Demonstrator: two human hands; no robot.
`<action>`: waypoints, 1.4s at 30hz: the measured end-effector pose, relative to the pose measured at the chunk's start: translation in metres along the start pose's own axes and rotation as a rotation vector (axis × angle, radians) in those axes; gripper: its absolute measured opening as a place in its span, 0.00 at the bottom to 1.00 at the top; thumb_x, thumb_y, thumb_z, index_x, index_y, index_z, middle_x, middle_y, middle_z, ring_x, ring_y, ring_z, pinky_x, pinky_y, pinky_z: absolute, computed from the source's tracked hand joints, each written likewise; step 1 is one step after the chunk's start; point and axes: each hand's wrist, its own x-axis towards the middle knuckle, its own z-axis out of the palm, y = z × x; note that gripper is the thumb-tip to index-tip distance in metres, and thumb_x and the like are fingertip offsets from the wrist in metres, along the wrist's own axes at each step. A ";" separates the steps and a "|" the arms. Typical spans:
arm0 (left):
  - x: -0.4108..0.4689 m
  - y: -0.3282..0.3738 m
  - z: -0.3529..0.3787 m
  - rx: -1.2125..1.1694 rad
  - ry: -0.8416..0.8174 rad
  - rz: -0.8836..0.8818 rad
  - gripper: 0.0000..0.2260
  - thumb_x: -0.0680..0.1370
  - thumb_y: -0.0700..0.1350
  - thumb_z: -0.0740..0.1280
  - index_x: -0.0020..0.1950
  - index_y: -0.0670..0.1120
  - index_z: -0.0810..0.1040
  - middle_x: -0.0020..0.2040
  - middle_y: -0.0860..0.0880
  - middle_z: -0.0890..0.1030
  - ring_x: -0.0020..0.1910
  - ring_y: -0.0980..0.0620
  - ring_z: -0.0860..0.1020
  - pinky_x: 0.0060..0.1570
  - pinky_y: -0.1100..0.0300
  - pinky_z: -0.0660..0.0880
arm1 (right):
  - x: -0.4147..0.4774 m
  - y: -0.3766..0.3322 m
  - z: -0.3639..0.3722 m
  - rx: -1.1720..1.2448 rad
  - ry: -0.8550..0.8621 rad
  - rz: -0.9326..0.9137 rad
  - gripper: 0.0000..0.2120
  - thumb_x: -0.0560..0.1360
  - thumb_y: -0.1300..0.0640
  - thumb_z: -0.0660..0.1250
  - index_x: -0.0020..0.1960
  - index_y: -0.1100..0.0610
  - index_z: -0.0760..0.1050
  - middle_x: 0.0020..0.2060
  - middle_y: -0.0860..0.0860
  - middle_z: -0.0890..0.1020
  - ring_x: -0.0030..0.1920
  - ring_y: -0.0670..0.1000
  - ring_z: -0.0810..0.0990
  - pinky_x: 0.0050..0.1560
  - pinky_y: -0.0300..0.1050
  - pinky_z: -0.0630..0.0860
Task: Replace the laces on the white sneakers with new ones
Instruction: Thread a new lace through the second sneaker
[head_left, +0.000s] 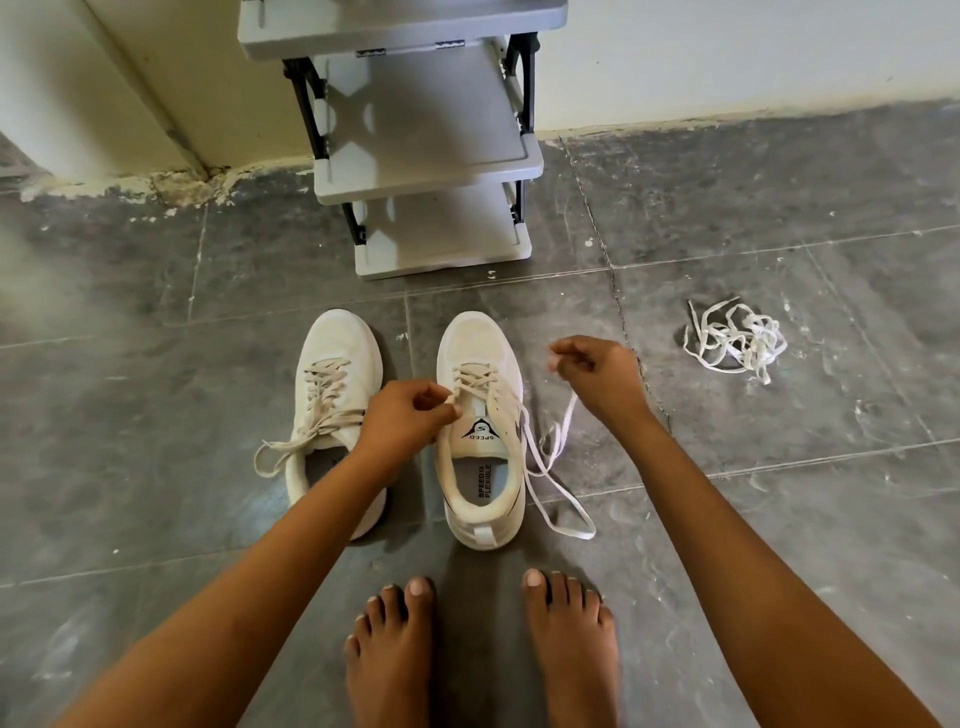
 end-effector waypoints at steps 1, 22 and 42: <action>0.000 0.001 -0.003 -0.088 -0.035 -0.042 0.05 0.74 0.40 0.70 0.50 0.43 0.80 0.41 0.48 0.81 0.40 0.51 0.80 0.34 0.65 0.77 | -0.002 -0.009 0.005 0.035 -0.041 -0.043 0.07 0.73 0.64 0.70 0.51 0.62 0.82 0.38 0.50 0.82 0.34 0.37 0.78 0.39 0.24 0.73; 0.006 0.002 -0.013 -0.371 -0.208 -0.246 0.09 0.78 0.34 0.61 0.46 0.45 0.78 0.40 0.48 0.79 0.39 0.54 0.78 0.31 0.66 0.78 | -0.024 -0.031 0.071 -0.146 -0.144 -0.019 0.03 0.72 0.56 0.69 0.43 0.55 0.81 0.42 0.50 0.84 0.43 0.48 0.79 0.45 0.43 0.74; 0.007 0.002 -0.011 -0.344 -0.196 -0.229 0.07 0.78 0.34 0.62 0.52 0.42 0.77 0.41 0.47 0.79 0.40 0.54 0.78 0.32 0.66 0.78 | -0.029 -0.031 0.078 -0.347 -0.197 -0.066 0.07 0.75 0.52 0.62 0.47 0.55 0.76 0.48 0.50 0.80 0.47 0.54 0.78 0.45 0.48 0.73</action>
